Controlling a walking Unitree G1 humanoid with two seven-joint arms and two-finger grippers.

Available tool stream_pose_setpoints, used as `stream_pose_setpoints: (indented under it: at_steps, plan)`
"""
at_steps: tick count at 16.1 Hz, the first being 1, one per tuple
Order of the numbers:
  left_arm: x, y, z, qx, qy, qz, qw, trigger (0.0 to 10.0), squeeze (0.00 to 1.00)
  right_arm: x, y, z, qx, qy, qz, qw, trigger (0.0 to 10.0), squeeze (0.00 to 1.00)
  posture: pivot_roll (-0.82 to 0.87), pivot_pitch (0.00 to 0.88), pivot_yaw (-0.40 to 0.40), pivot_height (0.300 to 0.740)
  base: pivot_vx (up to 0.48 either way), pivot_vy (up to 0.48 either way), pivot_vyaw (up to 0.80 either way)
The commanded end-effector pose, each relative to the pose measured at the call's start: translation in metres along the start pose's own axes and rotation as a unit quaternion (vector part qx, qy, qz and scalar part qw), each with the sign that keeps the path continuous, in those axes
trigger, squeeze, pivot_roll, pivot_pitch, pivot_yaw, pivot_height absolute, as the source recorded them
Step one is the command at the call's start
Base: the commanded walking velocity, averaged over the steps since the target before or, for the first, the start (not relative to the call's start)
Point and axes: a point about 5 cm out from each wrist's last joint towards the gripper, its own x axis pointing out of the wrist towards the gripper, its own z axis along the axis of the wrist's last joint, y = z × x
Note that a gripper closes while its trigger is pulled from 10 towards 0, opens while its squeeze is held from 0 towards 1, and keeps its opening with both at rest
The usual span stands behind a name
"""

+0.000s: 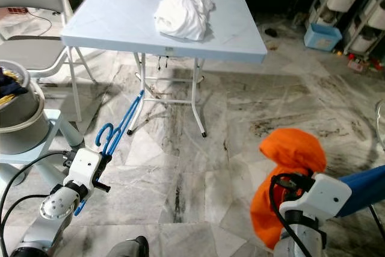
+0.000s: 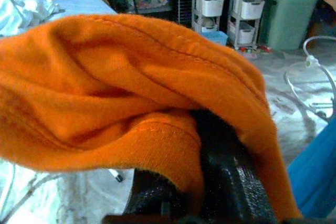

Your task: Hang hanger

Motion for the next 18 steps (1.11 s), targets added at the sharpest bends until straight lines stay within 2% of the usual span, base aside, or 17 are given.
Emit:
stream_pose_setpoints:
  at_steps: [1,2,4,6,8,12,16,18]
  plan:
    - [0.002,-0.003,0.005,0.0,-0.016,-0.004,1.0,10.0,0.0,0.001,-0.004,0.008,0.002,-0.013,-0.007,1.0,0.0,0.0,0.21,0.067,-0.116,0.74,0.0,0.0,0.0]
    - [0.005,-0.007,0.008,-0.005,-0.025,-0.007,1.0,10.0,0.0,0.003,-0.002,0.009,0.003,-0.014,0.0,1.0,0.0,0.0,0.21,0.068,-0.12,0.74,0.0,0.0,0.0]
    - [0.019,-0.014,0.029,-0.019,-0.065,-0.003,0.998,10.0,0.0,0.009,0.006,0.016,0.003,-0.021,0.02,1.0,0.0,0.0,0.21,0.076,-0.128,0.74,0.0,0.0,0.0]
    - [0.032,-0.005,0.058,-0.038,-0.104,0.011,0.994,10.0,0.0,0.014,0.011,0.022,0.005,-0.029,0.034,0.999,0.0,0.0,0.21,0.082,-0.131,0.74,0.278,0.0,0.0]
    - [0.035,-0.001,0.079,-0.053,-0.131,0.014,0.99,10.0,0.0,0.019,0.014,0.029,0.015,-0.043,0.039,0.998,0.0,0.0,0.21,0.084,-0.13,0.74,0.364,0.0,0.0]
    - [0.042,-0.007,0.095,-0.064,-0.144,0.005,0.988,10.0,0.0,0.025,0.015,0.029,0.019,-0.048,0.034,0.998,0.0,0.0,0.21,0.079,-0.11,0.74,0.392,0.0,0.0]
    - [0.052,-0.017,0.12,-0.073,-0.164,-0.029,0.983,10.0,0.0,0.019,0.013,0.027,0.026,-0.049,0.014,0.998,0.0,0.0,0.18,0.072,-0.062,0.74,0.455,0.0,0.0]
    - [0.054,-0.027,0.123,-0.062,-0.16,-0.052,0.984,10.0,0.0,0.016,0.012,0.026,0.028,-0.05,0.003,0.998,0.0,0.0,0.17,0.07,-0.048,0.74,0.459,0.0,0.0]
